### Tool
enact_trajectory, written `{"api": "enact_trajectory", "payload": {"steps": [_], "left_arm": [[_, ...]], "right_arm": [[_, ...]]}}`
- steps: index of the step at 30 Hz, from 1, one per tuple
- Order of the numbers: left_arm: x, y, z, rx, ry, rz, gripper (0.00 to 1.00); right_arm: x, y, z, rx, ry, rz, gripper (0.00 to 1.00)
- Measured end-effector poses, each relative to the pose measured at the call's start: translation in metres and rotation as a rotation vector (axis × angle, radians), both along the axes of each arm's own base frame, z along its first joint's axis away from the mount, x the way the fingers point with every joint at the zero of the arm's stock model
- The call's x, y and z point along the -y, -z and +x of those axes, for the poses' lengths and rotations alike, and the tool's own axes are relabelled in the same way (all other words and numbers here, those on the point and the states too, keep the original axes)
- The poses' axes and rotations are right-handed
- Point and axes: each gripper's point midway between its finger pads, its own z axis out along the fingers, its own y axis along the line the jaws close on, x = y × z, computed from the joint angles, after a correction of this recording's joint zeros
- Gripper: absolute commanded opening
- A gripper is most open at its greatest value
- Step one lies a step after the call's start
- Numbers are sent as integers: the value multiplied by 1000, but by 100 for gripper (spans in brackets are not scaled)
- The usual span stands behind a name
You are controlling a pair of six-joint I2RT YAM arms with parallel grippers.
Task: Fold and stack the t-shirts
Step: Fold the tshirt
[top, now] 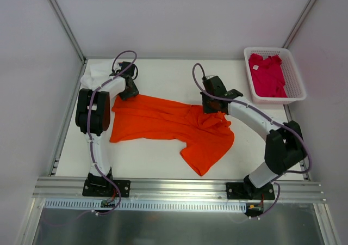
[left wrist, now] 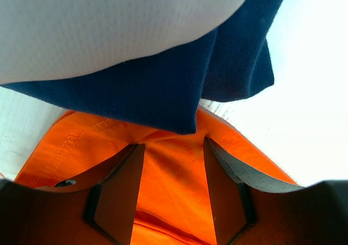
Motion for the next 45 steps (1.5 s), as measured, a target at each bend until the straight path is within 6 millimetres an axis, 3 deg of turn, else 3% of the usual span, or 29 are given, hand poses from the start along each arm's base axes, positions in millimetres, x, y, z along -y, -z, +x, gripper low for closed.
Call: {"api": "enact_trajectory", "payload": {"steps": [6, 11, 21, 25, 29, 38, 45], "left_arm": [[0, 0, 1, 1, 0, 0, 48], [0, 0, 2, 1, 0, 0, 49], [0, 0, 2, 1, 2, 0, 48], [0, 0, 2, 1, 5, 2, 48], [0, 0, 2, 0, 6, 2, 48], [0, 0, 2, -1, 12, 4, 48], [0, 0, 2, -1, 17, 6, 48]], "right_arm": [[-5, -45, -28, 96, -48, 65, 0], [-7, -56, -62, 107, -89, 88, 0], [1, -44, -129, 64, -123, 126, 1], [6, -24, -150, 12, -124, 116, 21], [8, -11, -161, -25, -122, 97, 22], [18, -14, -152, 21, -77, 29, 26], [5, -29, -99, 63, -45, -70, 25]]}}
